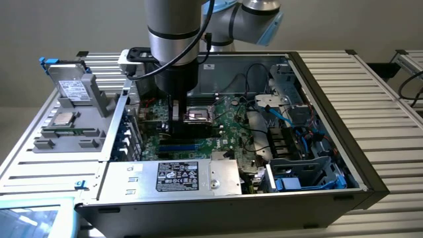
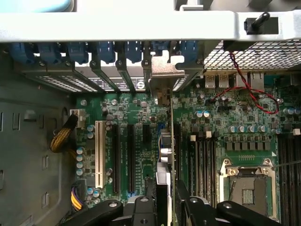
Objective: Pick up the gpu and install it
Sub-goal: 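Insert the gpu into the slot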
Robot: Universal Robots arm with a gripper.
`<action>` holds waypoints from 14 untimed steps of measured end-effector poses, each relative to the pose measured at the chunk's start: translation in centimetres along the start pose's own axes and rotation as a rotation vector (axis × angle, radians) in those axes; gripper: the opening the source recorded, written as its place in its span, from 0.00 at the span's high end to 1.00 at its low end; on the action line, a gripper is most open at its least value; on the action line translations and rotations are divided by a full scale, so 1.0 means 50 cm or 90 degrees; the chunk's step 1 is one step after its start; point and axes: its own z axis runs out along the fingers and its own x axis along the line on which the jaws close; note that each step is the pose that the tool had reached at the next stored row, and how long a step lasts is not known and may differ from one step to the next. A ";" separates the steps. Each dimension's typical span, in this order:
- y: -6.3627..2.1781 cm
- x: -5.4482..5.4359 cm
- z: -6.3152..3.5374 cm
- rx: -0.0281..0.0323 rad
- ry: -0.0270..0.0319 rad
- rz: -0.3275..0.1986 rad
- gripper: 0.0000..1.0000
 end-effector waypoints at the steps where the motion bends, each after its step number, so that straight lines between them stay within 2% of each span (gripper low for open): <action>1: 0.000 0.001 0.000 0.0000 0.0001 0.000 0.72; 12: 0.001 0.014 0.009 -0.0013 0.0007 0.000 0.72; 13: 0.001 0.014 0.009 -0.0017 0.0028 0.000 0.72; 14: 0.001 0.013 0.010 -0.0019 0.0067 0.000 0.72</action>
